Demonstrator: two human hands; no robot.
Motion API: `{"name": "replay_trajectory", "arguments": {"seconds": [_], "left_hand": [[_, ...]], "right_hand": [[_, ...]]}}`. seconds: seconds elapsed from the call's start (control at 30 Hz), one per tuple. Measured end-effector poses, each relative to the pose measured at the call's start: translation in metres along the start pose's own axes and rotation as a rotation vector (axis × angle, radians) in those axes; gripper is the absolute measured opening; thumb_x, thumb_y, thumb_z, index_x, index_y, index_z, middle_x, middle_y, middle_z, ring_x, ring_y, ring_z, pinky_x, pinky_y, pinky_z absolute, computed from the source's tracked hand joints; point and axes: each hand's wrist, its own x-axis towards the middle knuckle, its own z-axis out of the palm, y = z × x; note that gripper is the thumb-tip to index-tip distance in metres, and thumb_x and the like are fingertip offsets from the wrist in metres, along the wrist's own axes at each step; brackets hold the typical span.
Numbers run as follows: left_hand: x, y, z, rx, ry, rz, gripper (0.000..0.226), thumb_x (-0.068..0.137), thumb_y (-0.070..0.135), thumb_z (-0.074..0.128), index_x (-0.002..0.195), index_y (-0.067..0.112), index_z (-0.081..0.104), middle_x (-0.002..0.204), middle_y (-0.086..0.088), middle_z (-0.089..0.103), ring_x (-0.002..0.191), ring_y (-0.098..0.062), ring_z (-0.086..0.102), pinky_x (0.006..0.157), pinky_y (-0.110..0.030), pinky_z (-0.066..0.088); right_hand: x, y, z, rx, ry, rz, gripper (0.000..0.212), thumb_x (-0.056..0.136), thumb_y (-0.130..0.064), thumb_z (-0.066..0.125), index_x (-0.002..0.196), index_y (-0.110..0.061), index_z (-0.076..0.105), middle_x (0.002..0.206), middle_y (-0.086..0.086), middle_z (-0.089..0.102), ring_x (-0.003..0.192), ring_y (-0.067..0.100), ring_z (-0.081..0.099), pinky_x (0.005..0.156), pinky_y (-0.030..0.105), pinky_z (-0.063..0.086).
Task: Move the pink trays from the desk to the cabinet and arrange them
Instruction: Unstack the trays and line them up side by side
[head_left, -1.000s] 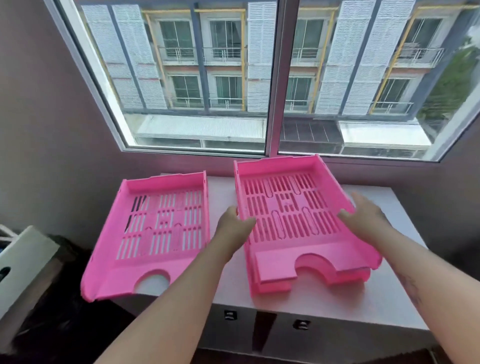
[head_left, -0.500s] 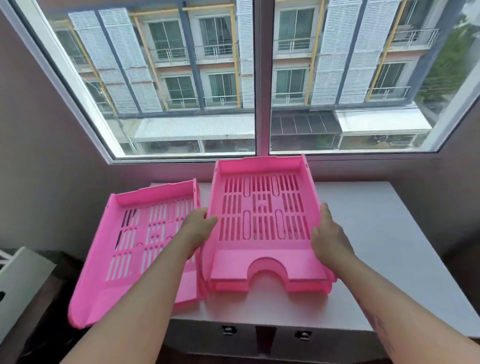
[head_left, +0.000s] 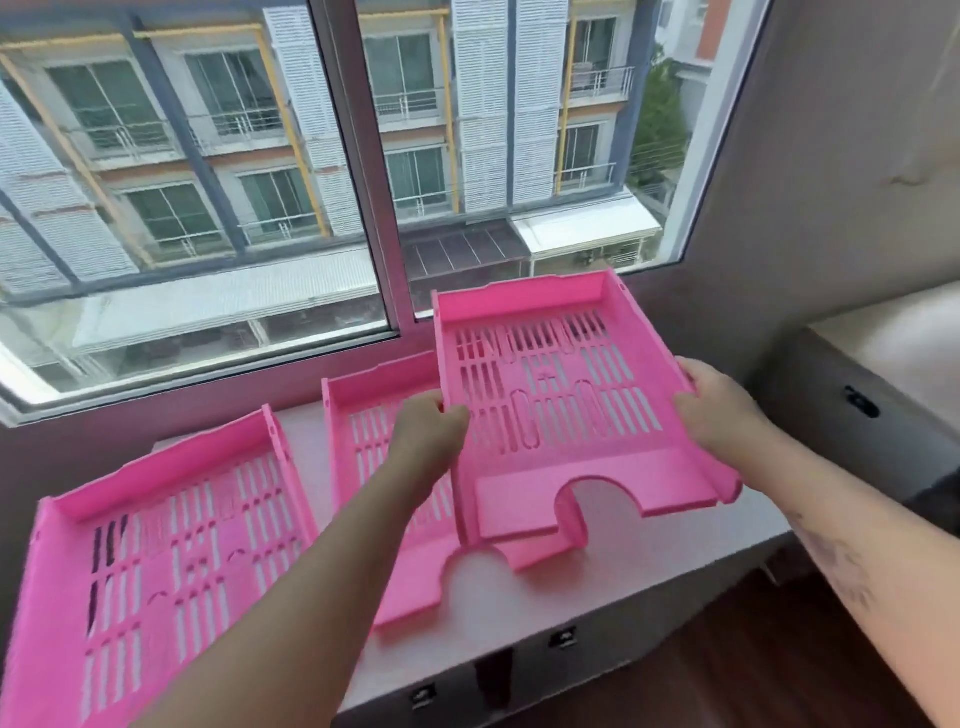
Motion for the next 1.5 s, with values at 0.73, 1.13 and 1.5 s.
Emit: {"name": "replay_trajectory", "arguments": {"seconds": [0.73, 1.13, 1.5], "left_hand": [[-0.007, 0.004, 0.162, 0.501, 0.031, 0.006, 0.068, 0.096, 0.026, 0.051, 0.153, 0.01, 0.017, 0.163, -0.009, 0.011, 0.149, -0.021, 0.01, 0.117, -0.039, 0.014], [-0.082, -0.05, 0.15, 0.62, 0.054, 0.086, 0.092, 0.084, 0.08, 0.016, 0.152, 0.019, 0.024, 0.154, -0.001, 0.038, 0.139, -0.016, 0.035, 0.106, -0.033, 0.03], [-0.058, -0.054, 0.155, 0.747, 0.1, 0.096, 0.094, 0.084, 0.081, 0.018, 0.151, 0.016, 0.026, 0.152, -0.004, 0.043, 0.139, -0.022, 0.038, 0.11, -0.039, 0.03]], "right_hand": [[0.075, 0.149, -0.047, 0.195, -0.213, 0.06, 0.056, 0.091, 0.001, 0.033, 0.14, -0.022, 0.05, 0.113, 0.001, 0.068, 0.097, 0.018, 0.066, 0.081, 0.037, 0.057], [0.034, 0.148, 0.005, -0.681, -0.53, -0.481, 0.077, 0.082, -0.075, 0.017, 0.152, -0.046, 0.01, 0.165, 0.001, -0.002, 0.151, 0.028, -0.007, 0.119, 0.048, -0.001], [0.065, 0.139, 0.04, -0.741, -0.479, -0.537, 0.081, 0.077, -0.084, 0.003, 0.15, -0.05, -0.002, 0.163, 0.003, -0.012, 0.149, 0.032, -0.012, 0.119, 0.054, -0.001]]}}
